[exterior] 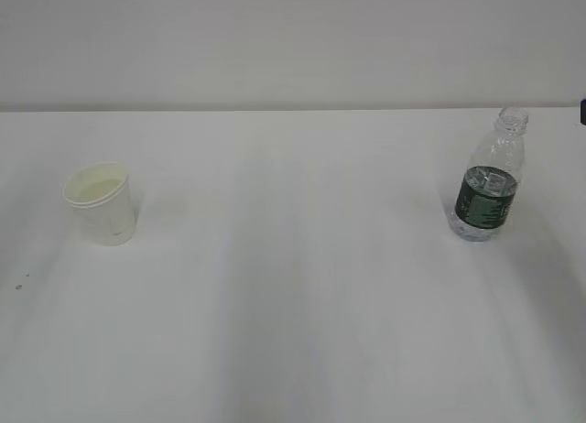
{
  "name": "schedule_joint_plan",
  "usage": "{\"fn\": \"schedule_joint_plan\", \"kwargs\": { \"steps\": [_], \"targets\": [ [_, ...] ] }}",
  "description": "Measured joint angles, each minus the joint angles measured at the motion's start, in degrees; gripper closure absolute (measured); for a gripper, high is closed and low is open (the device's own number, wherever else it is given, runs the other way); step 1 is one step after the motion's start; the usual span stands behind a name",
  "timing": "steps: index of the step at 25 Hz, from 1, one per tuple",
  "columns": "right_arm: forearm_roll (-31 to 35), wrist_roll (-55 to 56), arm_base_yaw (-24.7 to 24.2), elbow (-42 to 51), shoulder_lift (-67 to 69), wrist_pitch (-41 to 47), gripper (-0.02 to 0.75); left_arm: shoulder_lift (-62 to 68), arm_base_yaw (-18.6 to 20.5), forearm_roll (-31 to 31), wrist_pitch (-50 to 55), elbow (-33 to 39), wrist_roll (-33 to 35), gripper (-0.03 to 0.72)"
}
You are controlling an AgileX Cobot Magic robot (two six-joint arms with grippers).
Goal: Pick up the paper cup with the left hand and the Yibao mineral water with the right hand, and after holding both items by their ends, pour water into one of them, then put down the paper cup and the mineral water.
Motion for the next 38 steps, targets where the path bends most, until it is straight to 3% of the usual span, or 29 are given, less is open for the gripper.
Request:
{"fn": "schedule_joint_plan", "kwargs": {
  "steps": [6, 15, 26, 38],
  "targets": [
    [0.77, 0.0, 2.72, -0.25, -0.12, 2.36, 0.146, -0.42, 0.0, -0.55, 0.87, 0.0, 0.0, 0.25],
    [5.47, -0.26, 3.06, -4.01, -0.22, 11.62, 0.146, -2.42, 0.0, -2.43, 1.53, 0.0, 0.0, 0.25],
    [23.29, -16.7, 3.1, -6.37, -0.22, 17.83, 0.147, -2.67, 0.0, -4.44, 1.8, 0.0, 0.0, 0.263],
    [23.88, -18.61, 3.1, -6.37, -0.22, 18.03, 0.147, -3.74, 0.0, -4.44, 4.55, 0.0, 0.52, 0.276]
  ]
}}
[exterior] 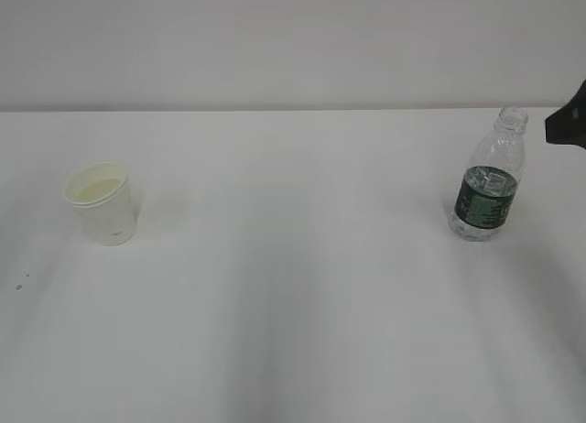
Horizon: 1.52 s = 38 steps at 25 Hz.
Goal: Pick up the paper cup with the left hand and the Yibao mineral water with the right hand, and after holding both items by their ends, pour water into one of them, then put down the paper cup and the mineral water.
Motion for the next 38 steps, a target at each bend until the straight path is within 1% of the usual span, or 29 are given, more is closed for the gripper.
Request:
{"fn": "schedule_joint_plan", "kwargs": {
  "steps": [8, 38],
  "targets": [
    [-1.39, 0.0, 0.0, 0.0, -3.81, 1.07, 0.147, -4.29, 0.0, 0.0, 0.05, 0.0, 0.14, 0.278],
    [-2.32, -0.07, 0.0, 0.0, -19.56, 12.92, 0.148, -13.11, 0.0, 0.0, 5.41, 0.0, 0.33, 0.293]
  ]
}}
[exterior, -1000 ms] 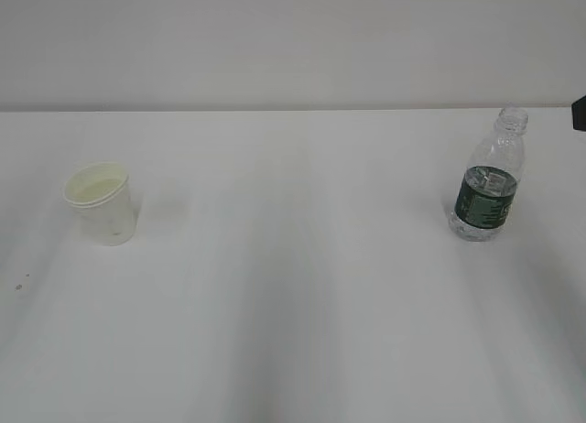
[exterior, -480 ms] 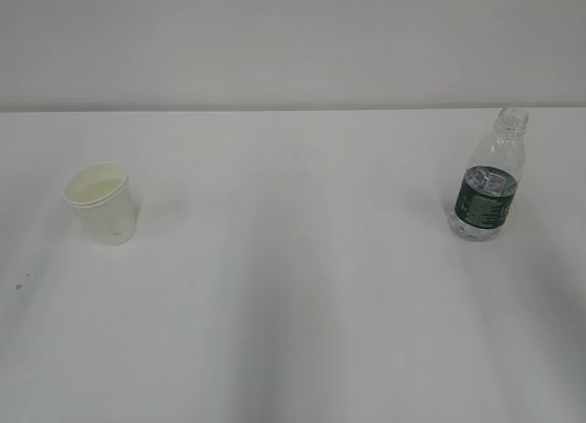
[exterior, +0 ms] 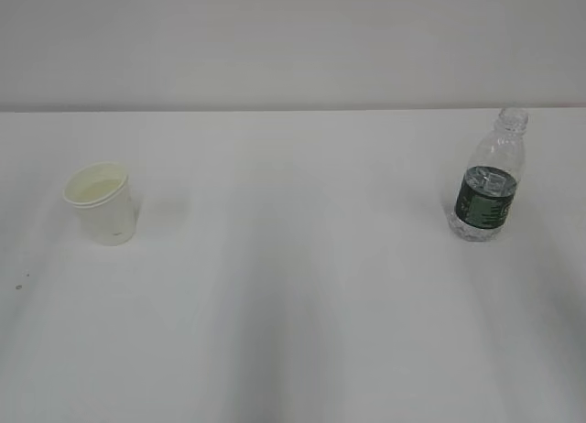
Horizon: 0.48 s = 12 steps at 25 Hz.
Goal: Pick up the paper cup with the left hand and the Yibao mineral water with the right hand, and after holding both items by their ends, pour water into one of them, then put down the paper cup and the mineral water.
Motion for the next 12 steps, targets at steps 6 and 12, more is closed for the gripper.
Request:
{"fn": "schedule_joint_plan", "kwargs": {
  "steps": [6, 12],
  "targets": [
    [0.0, 0.0, 0.0, 0.0, -2.37, 2.19, 0.148, -2.11, 0.0, 0.0, 1.33, 0.0, 0.0, 0.293],
    [0.0, 0.1, 0.0, 0.0, -4.27, 4.26, 0.148, -3.92, 0.0, 0.0, 3.54, 0.0, 0.0, 0.293]
  ]
}}
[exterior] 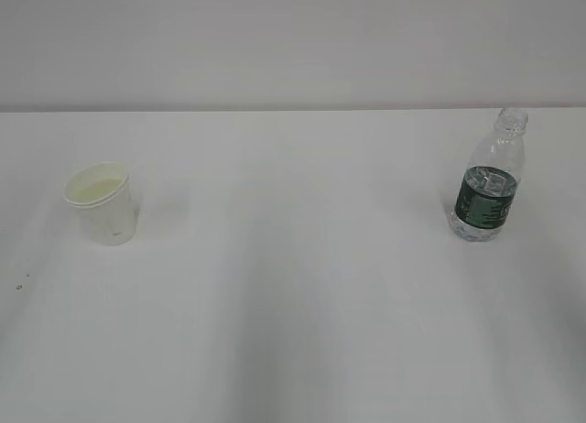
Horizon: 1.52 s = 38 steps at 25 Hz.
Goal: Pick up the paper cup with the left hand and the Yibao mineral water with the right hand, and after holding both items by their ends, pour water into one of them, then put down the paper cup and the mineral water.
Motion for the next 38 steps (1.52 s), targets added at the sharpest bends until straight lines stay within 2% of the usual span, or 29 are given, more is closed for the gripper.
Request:
{"fn": "schedule_joint_plan", "kwargs": {
  "steps": [38],
  "targets": [
    [-1.32, 3.05, 0.0, -0.02, -7.45, 12.6, 0.148, -5.05, 0.0, -0.1, 13.72, 0.0, 0.72, 0.294]
  ]
}}
